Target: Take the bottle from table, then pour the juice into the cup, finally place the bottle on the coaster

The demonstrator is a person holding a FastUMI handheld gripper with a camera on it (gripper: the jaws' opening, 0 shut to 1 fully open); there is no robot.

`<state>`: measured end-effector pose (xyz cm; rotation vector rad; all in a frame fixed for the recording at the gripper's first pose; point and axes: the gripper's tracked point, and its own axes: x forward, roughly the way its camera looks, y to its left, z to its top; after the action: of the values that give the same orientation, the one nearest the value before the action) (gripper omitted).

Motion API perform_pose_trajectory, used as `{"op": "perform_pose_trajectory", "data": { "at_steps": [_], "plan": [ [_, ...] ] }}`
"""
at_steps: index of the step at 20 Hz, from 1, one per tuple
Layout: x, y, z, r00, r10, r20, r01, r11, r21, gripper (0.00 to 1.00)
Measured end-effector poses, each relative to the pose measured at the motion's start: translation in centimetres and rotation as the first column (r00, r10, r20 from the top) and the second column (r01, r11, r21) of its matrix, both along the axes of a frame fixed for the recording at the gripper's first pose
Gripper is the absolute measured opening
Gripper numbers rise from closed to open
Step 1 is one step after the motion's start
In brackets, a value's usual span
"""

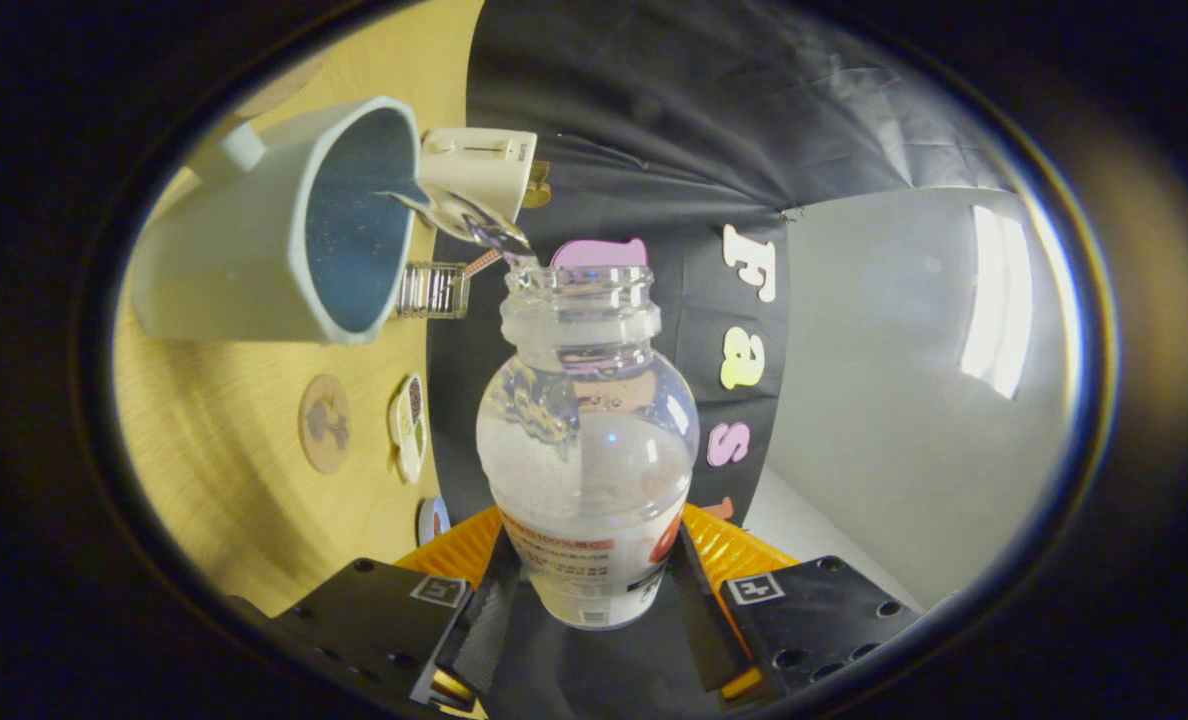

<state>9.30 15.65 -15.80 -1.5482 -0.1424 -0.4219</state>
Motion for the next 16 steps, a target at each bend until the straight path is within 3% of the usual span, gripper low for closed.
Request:
{"op": "perform_pose_trajectory", "data": {
  "at_steps": [16],
  "plan": [
    [-0.01,-0.07,0.72,1.0,-0.015,0.02,0.017,0.996,-0.089,0.78]
  ]
}}
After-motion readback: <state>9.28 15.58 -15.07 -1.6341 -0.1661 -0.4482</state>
